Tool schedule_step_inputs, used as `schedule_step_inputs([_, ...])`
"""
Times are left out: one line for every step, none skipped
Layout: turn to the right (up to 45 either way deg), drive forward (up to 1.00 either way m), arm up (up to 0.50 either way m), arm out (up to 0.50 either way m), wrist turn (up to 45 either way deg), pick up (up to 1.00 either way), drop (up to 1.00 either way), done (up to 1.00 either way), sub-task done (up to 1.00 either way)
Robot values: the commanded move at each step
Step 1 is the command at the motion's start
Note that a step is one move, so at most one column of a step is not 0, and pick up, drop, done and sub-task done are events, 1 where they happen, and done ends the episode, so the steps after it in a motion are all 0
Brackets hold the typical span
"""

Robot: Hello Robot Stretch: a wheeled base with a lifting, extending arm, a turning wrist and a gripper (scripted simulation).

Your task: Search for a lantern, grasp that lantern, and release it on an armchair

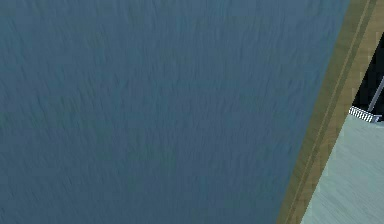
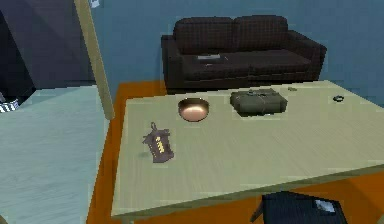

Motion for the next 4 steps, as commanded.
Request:
schedule_step_inputs([0.0, 0.00, 0.38, 0.00, 0.0, 0.00, 0.00, 0.00, 0.00])
schedule_step_inputs([0.0, 0.00, 0.00, 0.40, 0.0, 0.00, 0.00, 0.00, 0.00])
schedule_step_inputs([0.0, 0.00, 0.00, 0.00, 45.0, 0.00, 0.00, 0.00, 0.00])
schedule_step_inputs([0.0, 0.00, 0.00, 0.00, 45.0, 0.00, 0.00, 0.00, 0.00])
